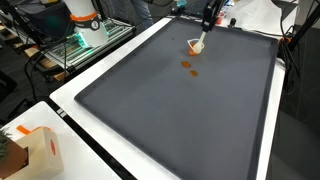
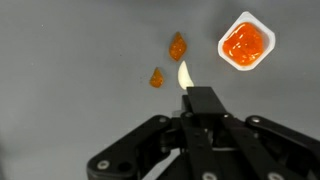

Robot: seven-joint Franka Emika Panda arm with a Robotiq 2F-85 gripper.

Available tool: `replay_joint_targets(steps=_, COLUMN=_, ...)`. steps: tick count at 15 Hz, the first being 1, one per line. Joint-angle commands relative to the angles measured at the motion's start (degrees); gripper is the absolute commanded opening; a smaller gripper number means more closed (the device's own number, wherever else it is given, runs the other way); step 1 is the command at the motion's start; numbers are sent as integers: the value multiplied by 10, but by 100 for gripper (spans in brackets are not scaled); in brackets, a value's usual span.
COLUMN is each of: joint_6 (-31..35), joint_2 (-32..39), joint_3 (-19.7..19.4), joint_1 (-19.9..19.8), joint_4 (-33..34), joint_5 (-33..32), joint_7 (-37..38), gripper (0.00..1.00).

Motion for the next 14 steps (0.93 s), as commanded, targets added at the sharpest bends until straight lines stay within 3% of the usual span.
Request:
replay_joint_targets(steps=1, joint_6=1, joint_2=-3, joint_3=1, joint_1=-2, joint_4=-3, joint_5=9, joint_7=-6, gripper=12)
replay_joint_targets(steps=9, joint_6=6, joint_2=-10, joint_3=2, joint_1=-5, joint_4=-12, joint_5=18, joint_7=-13, gripper=12)
replay_joint_targets(steps=10, joint_6=-13, joint_2=-4, joint_3=4, joint_1=-12, joint_4=-5, joint_5=36, joint_7=-22, gripper=3)
replay_joint_targets(steps=14, joint_6=-44, joint_2=25, joint_3=9, joint_1=-66, joint_4=28, joint_5=137, joint_7=-103, gripper=3)
